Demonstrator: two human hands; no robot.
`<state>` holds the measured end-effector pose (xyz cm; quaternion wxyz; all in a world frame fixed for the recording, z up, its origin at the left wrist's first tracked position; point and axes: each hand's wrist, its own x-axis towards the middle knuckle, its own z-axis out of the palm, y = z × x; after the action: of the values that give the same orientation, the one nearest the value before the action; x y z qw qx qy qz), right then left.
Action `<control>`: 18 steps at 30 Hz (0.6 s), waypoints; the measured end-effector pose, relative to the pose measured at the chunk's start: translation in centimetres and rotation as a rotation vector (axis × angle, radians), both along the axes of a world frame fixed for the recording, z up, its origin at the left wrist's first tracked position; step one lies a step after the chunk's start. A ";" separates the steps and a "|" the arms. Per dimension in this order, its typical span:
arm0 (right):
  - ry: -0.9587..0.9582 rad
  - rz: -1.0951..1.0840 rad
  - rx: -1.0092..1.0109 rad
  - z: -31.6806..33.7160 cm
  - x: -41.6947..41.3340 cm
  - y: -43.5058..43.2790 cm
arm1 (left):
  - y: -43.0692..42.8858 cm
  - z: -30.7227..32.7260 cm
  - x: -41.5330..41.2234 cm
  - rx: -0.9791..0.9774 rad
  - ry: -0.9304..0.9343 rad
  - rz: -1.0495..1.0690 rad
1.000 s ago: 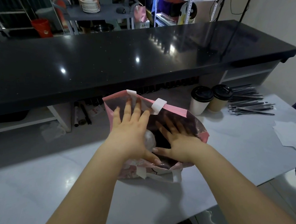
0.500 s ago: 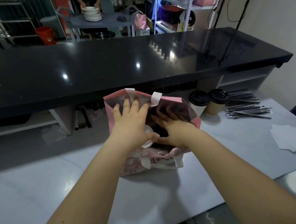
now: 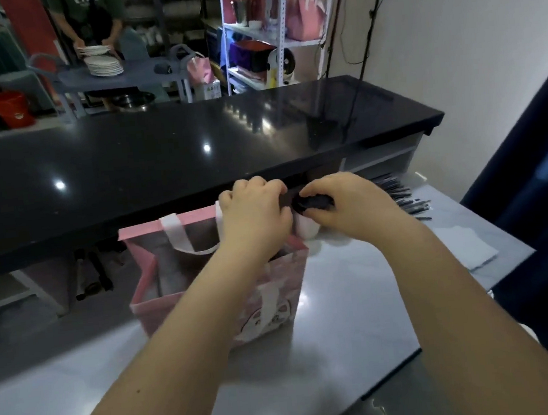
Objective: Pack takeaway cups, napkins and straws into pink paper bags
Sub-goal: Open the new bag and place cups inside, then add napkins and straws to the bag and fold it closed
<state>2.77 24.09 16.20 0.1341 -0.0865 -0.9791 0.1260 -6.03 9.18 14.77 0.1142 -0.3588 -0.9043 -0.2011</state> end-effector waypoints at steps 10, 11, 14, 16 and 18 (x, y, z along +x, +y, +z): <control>0.066 -0.241 -0.067 -2.6 5.8 12.8 | 13.9 -2.1 4.4 -0.098 -0.036 -0.127; 0.060 -0.257 -0.073 -3.3 6.2 14.3 | 15.4 -2.7 4.6 -0.109 -0.043 -0.125; 0.016 -0.286 -0.106 -5.7 6.9 19.3 | 20.0 -5.1 5.0 -0.169 -0.099 -0.111; -0.030 -0.275 -0.129 -7.6 7.1 22.5 | 22.9 -7.3 5.0 -0.213 -0.162 -0.104; -0.082 -0.258 -0.153 -9.7 7.1 25.5 | 25.4 -9.6 4.8 -0.242 -0.225 -0.089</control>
<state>9.91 49.58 6.51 0.1023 -0.2266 -0.9520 0.1786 -1.27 34.55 5.15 -0.0406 -0.3847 -0.9123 -0.1345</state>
